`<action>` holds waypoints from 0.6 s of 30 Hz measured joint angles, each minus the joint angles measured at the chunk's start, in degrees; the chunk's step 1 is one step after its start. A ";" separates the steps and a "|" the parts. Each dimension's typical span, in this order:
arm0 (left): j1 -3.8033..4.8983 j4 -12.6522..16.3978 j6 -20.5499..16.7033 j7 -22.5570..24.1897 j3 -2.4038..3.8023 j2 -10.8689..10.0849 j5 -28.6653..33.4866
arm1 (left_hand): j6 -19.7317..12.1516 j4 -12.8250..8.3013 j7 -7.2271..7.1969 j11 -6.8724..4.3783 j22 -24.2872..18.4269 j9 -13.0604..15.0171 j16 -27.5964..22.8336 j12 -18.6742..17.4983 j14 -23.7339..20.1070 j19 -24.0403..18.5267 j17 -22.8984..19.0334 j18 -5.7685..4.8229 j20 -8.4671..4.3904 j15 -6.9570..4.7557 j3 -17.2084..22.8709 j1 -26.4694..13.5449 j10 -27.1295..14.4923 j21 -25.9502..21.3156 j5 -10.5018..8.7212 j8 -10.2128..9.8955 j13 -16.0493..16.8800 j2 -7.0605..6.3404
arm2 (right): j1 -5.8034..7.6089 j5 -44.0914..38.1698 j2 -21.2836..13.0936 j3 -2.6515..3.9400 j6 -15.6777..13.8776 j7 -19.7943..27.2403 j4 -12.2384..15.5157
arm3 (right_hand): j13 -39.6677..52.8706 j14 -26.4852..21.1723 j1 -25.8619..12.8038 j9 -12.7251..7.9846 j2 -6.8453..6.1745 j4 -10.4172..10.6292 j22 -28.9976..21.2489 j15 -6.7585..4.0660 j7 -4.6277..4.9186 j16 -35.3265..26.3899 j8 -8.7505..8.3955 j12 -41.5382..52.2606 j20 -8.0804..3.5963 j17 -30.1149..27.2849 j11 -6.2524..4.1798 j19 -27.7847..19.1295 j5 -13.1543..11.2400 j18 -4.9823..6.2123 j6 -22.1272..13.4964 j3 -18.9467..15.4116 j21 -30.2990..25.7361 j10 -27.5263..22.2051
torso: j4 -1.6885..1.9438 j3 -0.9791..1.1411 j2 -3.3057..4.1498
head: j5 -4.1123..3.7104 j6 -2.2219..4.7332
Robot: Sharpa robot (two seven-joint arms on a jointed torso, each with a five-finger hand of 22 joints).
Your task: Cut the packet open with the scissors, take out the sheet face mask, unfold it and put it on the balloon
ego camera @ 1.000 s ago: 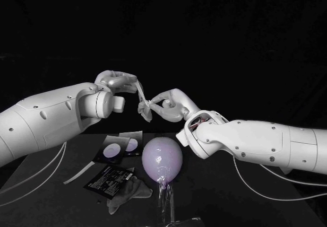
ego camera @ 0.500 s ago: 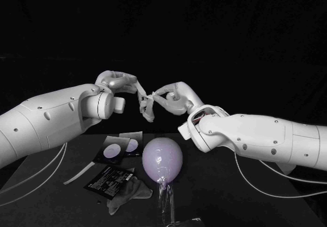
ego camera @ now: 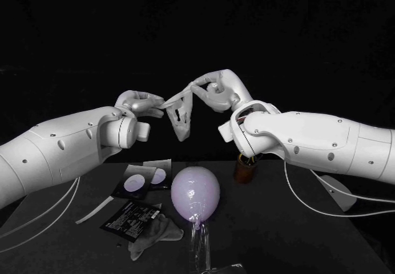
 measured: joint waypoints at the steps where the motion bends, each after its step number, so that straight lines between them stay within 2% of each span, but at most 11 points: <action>1: -0.07 0.03 0.00 0.00 0.00 0.00 -0.01 | 0.00 0.00 0.00 0.00 0.00 0.00 0.00 0.00 0.00 0.00 0.00 0.00 0.00 0.00 0.00 0.00 0.00 0.00 0.00 0.00 0.00 0.00 | 0.19 -0.04 0.12 0.00 0.12 -0.01 -0.33 | 0.00 0.00 0.07 0.00 0.07 0.00 0.11 0.00 0.00 0.00 0.00 0.03 0.00 0.00 0.00 0.00 -0.01 0.00 0.00 0.00 0.00 0.00 | 0.00 0.00 -0.01 | 0.00 0.07; 7: -0.25 0.53 -0.04 -0.08 0.16 -0.24 0.09 | 0.02 0.00 0.02 0.00 -0.01 0.01 0.00 -0.01 0.01 0.00 -0.01 0.00 0.00 0.01 0.00 -0.08 0.00 -0.01 -0.07 0.00 -0.01 -0.08 | 0.73 -1.21 0.59 0.00 1.02 -0.69 -1.92 | 0.02 0.00 0.08 0.08 0.07 0.00 0.32 0.00 0.02 -0.01 -0.06 0.23 0.20 -0.01 0.00 0.24 0.17 -0.01 -0.01 -0.01 0.15 0.00 | -0.07 0.01 -0.01 | 0.07 0.19; 11: -0.35 1.45 -0.11 -0.10 0.86 -0.95 0.37 | 0.13 0.00 0.13 0.00 -0.01 0.01 0.00 -0.12 0.02 0.00 0.07 0.00 0.00 0.02 0.00 -0.07 0.00 -0.01 -0.11 0.00 -0.01 -0.07 | 0.96 -2.47 0.90 -0.04 1.63 -1.52 -2.91 | 0.02 -0.01 0.14 0.08 0.14 -0.15 0.53 0.00 0.10 -0.04 0.17 0.46 0.00 -0.05 0.00 0.44 0.17 -0.05 0.27 0.14 0.31 0.00 | -0.07 0.01 0.08 | -0.14 0.14; 18: 0.12 2.73 -0.32 -0.11 1.34 -1.55 0.96 | 0.21 0.00 0.21 0.00 0.05 0.02 0.00 -0.15 0.03 0.00 0.09 0.00 0.00 0.04 0.00 -0.06 0.00 -0.01 0.05 -0.01 -0.01 -0.06 | 1.03 -4.96 2.09 -0.78 2.55 -3.41 -5.83 | 0.00 -0.01 0.15 0.07 0.14 -0.15 0.53 0.01 0.11 -0.06 0.25 0.46 0.00 -0.05 0.00 0.44 0.15 -0.09 0.31 0.14 0.31 0.00 | -0.02 0.01 0.01 | -0.12 0.01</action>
